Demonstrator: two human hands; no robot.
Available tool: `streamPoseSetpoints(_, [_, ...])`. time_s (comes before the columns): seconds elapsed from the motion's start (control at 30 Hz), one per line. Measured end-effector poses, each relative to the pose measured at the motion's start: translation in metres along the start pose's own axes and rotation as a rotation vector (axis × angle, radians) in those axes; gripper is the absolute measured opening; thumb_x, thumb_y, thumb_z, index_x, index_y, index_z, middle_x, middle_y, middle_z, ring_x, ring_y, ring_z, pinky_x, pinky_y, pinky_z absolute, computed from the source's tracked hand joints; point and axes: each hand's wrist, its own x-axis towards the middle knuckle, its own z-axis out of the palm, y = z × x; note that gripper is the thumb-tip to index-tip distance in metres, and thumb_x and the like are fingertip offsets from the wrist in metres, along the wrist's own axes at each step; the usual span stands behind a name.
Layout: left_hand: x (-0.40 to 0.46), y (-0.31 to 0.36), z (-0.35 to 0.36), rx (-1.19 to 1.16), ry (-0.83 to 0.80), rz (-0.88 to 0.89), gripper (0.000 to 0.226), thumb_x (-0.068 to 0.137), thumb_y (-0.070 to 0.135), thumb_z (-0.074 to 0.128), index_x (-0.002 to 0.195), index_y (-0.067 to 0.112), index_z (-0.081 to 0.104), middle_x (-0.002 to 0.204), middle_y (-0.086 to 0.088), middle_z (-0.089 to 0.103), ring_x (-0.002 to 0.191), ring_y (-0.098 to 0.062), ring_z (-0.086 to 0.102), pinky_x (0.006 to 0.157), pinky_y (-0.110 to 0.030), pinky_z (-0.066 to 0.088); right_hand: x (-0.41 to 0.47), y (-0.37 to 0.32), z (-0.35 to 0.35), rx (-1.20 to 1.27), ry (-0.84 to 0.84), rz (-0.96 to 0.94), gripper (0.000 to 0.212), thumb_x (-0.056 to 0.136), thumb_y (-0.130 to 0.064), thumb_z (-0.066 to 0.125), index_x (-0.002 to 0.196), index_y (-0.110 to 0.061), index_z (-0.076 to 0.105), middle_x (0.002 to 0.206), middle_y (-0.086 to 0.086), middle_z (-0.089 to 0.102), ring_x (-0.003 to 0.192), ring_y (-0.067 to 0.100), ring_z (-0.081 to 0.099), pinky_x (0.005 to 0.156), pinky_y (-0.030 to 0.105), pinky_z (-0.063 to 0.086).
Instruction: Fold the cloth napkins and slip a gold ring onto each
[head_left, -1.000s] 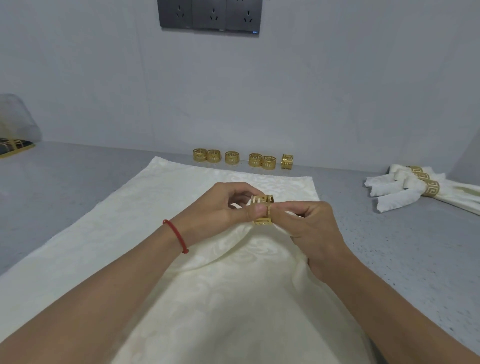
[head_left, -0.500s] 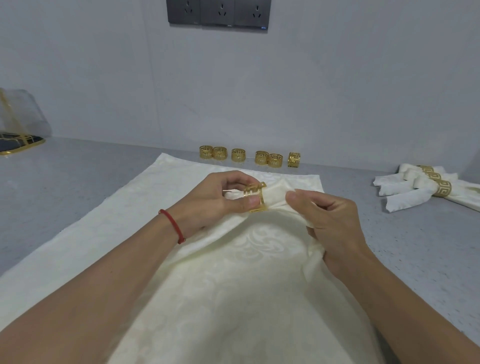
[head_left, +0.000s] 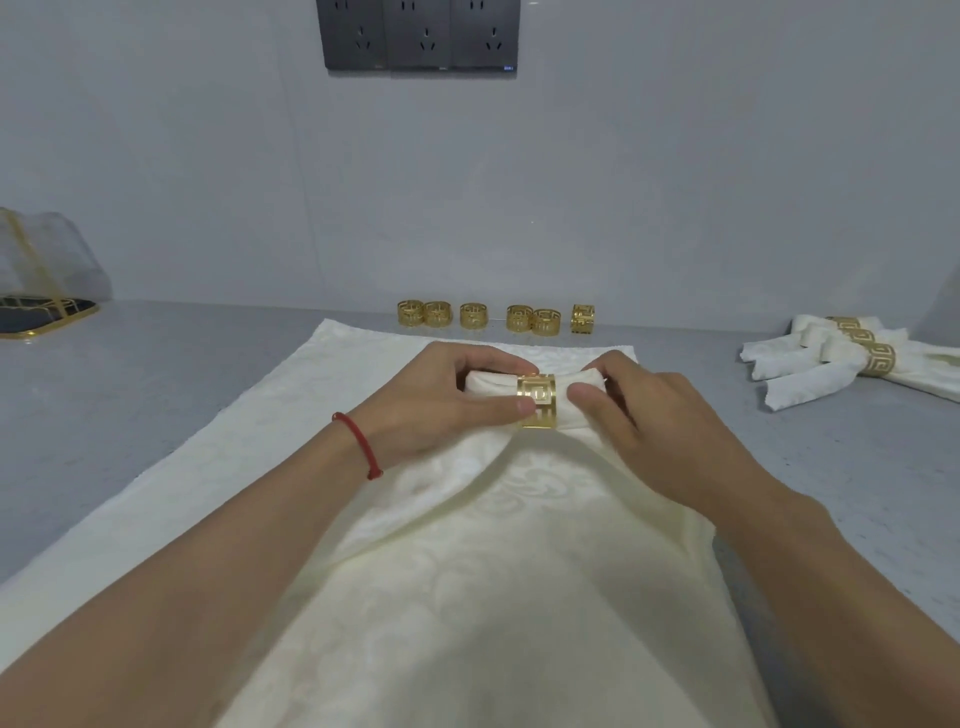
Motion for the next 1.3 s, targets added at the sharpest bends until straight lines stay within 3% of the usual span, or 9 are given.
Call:
streamPoseSetpoints(0.07, [-0.001, 0.014, -0.002, 0.081, -0.044, -0.026, 0.031, 0.081, 0.028, 0.083, 0.11, 0.021, 0.075, 0.109, 0.005, 0.075, 0.102, -0.017, 0.071, 0.097, -0.038, 0.053, 0.002, 0.001, -0.004, 0.042, -0.026, 0.021, 0.026, 0.105, -0.048, 0.042, 0.092, -0.027, 0.049, 0.066, -0.01, 0.051, 0.066, 0.008, 0.049, 0.06, 0.034, 0.032])
streamPoseSetpoints(0.2, [-0.004, 0.034, -0.006, 0.193, -0.081, -0.043, 0.027, 0.083, 0.025, 0.081, 0.11, 0.02, 0.076, 0.088, 0.01, 0.075, 0.057, 0.002, 0.06, 0.057, -0.01, 0.043, 0.007, -0.004, -0.019, 0.124, -0.138, 0.083, 0.041, 0.102, -0.051, 0.047, 0.082, -0.015, 0.053, 0.072, -0.003, 0.057, 0.067, 0.015, 0.051, 0.063, 0.032, 0.038])
streamPoseSetpoints(0.43, [-0.024, 0.049, -0.009, 0.024, -0.087, -0.042, 0.039, 0.077, 0.011, 0.084, 0.115, 0.01, 0.073, 0.111, -0.004, 0.075, 0.106, -0.02, 0.07, 0.094, -0.029, 0.053, -0.006, -0.029, -0.063, 0.368, -0.4, 0.117, 0.047, 0.106, -0.049, 0.043, 0.1, -0.005, 0.06, 0.084, 0.005, 0.079, 0.079, 0.016, 0.073, 0.073, 0.025, 0.047])
streamPoseSetpoints(0.6, [-0.037, 0.058, 0.007, -0.28, -0.068, -0.122, 0.042, 0.078, 0.0, 0.078, 0.119, 0.003, 0.069, 0.111, -0.015, 0.073, 0.098, -0.023, 0.072, 0.08, -0.024, 0.056, -0.031, -0.031, -0.07, 0.444, -0.29, 0.074, 0.048, 0.105, -0.054, 0.043, 0.095, -0.01, 0.059, 0.067, 0.012, 0.071, 0.065, 0.019, 0.066, 0.072, 0.029, 0.046])
streamPoseSetpoints(0.8, [-0.045, 0.067, 0.025, -0.357, -0.085, -0.179, 0.035, 0.093, 0.012, 0.067, 0.127, 0.007, 0.063, 0.117, -0.016, 0.071, 0.108, -0.028, 0.068, 0.09, -0.032, 0.057, -0.056, -0.021, -0.083, 0.383, -0.197, 0.058, 0.062, 0.108, -0.053, 0.037, 0.074, -0.005, 0.06, 0.063, 0.024, 0.065, 0.055, 0.016, 0.058, 0.066, 0.031, 0.045])
streamPoseSetpoints(0.93, [-0.045, 0.076, 0.044, -0.155, -0.049, -0.129, 0.044, 0.084, 0.0, 0.075, 0.125, 0.011, 0.063, 0.085, -0.001, 0.075, 0.081, -0.014, 0.071, 0.069, -0.018, 0.053, -0.063, -0.009, -0.089, 0.299, -0.191, 0.102, 0.056, 0.108, -0.052, 0.036, 0.078, -0.014, 0.066, 0.068, 0.007, 0.074, 0.062, 0.019, 0.07, 0.08, 0.04, 0.054])
streamPoseSetpoints(1.07, [-0.031, 0.087, 0.074, -0.066, -0.024, -0.159, 0.037, 0.075, -0.005, 0.081, 0.107, 0.009, 0.072, 0.055, 0.011, 0.061, 0.056, -0.007, 0.061, 0.056, -0.017, 0.048, -0.07, 0.011, -0.099, 0.169, -0.186, 0.12, 0.064, 0.107, -0.049, 0.035, 0.075, -0.007, 0.071, 0.066, 0.002, 0.074, 0.066, 0.013, 0.069, 0.076, 0.03, 0.048])
streamPoseSetpoints(1.23, [-0.004, 0.094, 0.116, -0.164, -0.033, -0.215, 0.031, 0.076, -0.002, 0.08, 0.106, 0.001, 0.071, 0.097, -0.013, 0.076, 0.093, -0.025, 0.073, 0.087, -0.035, 0.059, -0.083, 0.048, -0.114, 0.204, -0.128, 0.231, 0.058, 0.106, -0.049, 0.038, 0.077, -0.012, 0.073, 0.067, 0.003, 0.075, 0.071, 0.011, 0.069, 0.083, 0.03, 0.049])
streamPoseSetpoints(1.3, [0.014, 0.093, 0.137, -0.251, -0.078, -0.244, 0.017, 0.084, 0.002, 0.075, 0.1, -0.002, 0.073, 0.101, -0.016, 0.074, 0.093, -0.025, 0.071, 0.093, -0.037, 0.055, -0.087, 0.069, -0.121, 0.161, -0.042, 0.264, 0.053, 0.104, -0.05, 0.042, 0.073, -0.016, 0.07, 0.066, 0.002, 0.075, 0.071, 0.014, 0.069, 0.078, 0.032, 0.05])
